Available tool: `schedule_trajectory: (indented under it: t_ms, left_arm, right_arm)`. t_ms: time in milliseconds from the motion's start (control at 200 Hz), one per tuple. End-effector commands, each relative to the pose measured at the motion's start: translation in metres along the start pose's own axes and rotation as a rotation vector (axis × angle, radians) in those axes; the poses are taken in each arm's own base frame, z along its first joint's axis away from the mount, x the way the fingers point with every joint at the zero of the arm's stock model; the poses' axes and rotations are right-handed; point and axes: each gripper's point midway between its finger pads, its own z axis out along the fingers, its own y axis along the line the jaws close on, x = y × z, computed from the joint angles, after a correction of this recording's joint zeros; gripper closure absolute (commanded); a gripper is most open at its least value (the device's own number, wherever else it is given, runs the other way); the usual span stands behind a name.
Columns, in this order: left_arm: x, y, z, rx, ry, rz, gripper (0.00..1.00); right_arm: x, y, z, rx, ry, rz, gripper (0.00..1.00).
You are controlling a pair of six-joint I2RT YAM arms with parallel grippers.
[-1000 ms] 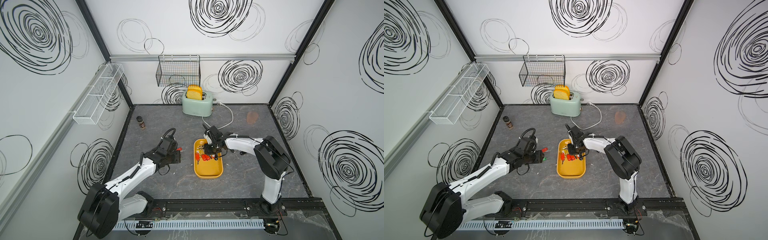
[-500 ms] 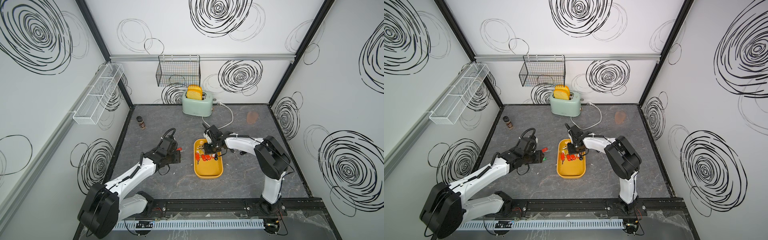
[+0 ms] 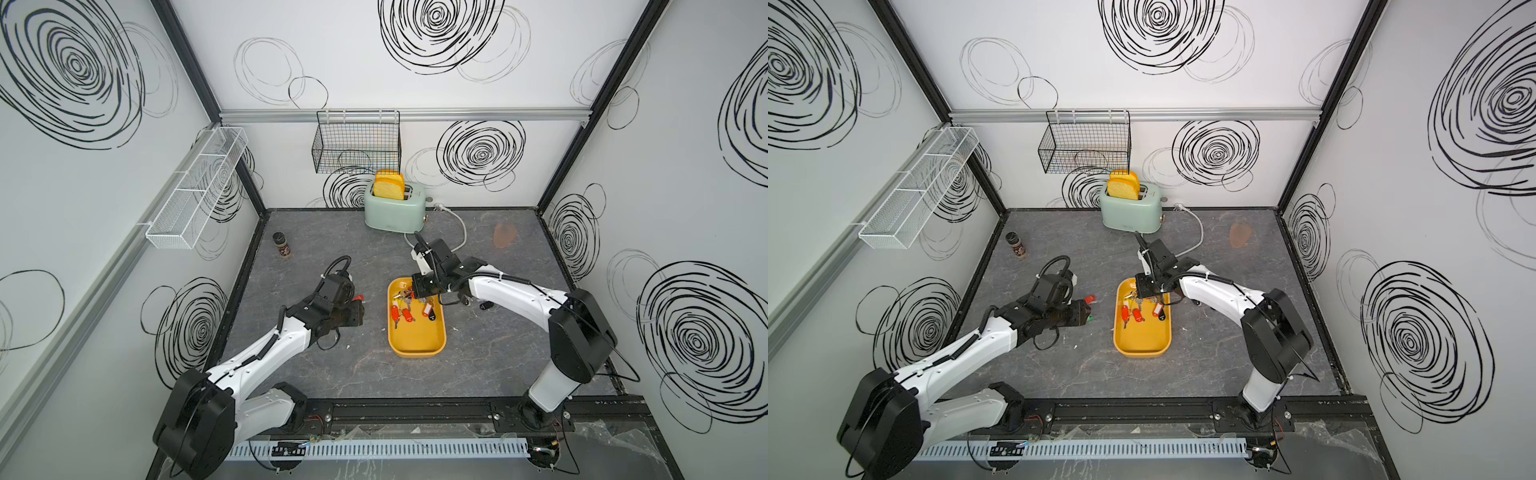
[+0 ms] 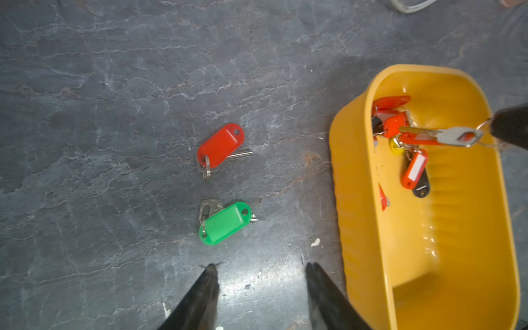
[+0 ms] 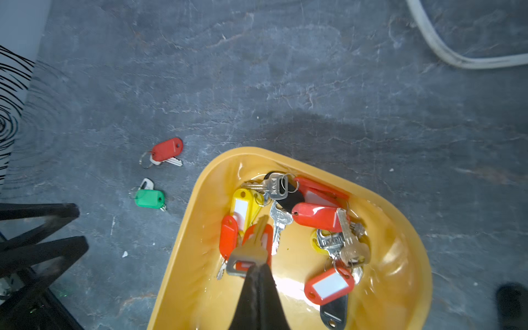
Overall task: Take the keys out of the storage box
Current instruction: Pick up the key from the storage box, then place the key at the center of the board.
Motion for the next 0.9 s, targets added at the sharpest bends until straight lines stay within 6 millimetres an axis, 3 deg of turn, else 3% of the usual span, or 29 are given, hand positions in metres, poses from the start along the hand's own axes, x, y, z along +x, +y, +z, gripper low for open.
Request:
schedule_trajectory:
  t_ms: [0, 220, 470, 720, 895]
  left_arm:
    - [-0.008, -0.031, -0.009, 0.125, -0.046, 0.046, 0.46]
    - [-0.001, -0.070, -0.016, 0.283, -0.014, 0.098, 0.45]
    - [0.011, -0.104, -0.021, 0.387, 0.011, 0.188, 0.45]
    - [0.017, -0.120, -0.020, 0.411, 0.029, 0.242, 0.45]
    - [0.017, -0.124, -0.018, 0.406, 0.031, 0.255, 0.44]
  right_arm:
    - [0.007, -0.012, -0.012, 0.037, 0.004, 0.014, 1.00]
    - [0.000, -0.026, -0.036, 0.049, -0.048, 0.052, 1.00]
    - [0.002, -0.072, -0.069, 0.111, -0.102, 0.154, 1.00]
    - [0.037, -0.132, -0.083, 0.197, -0.087, 0.290, 1.00]
    - [0.067, -0.151, -0.078, 0.220, -0.046, 0.341, 1.00]
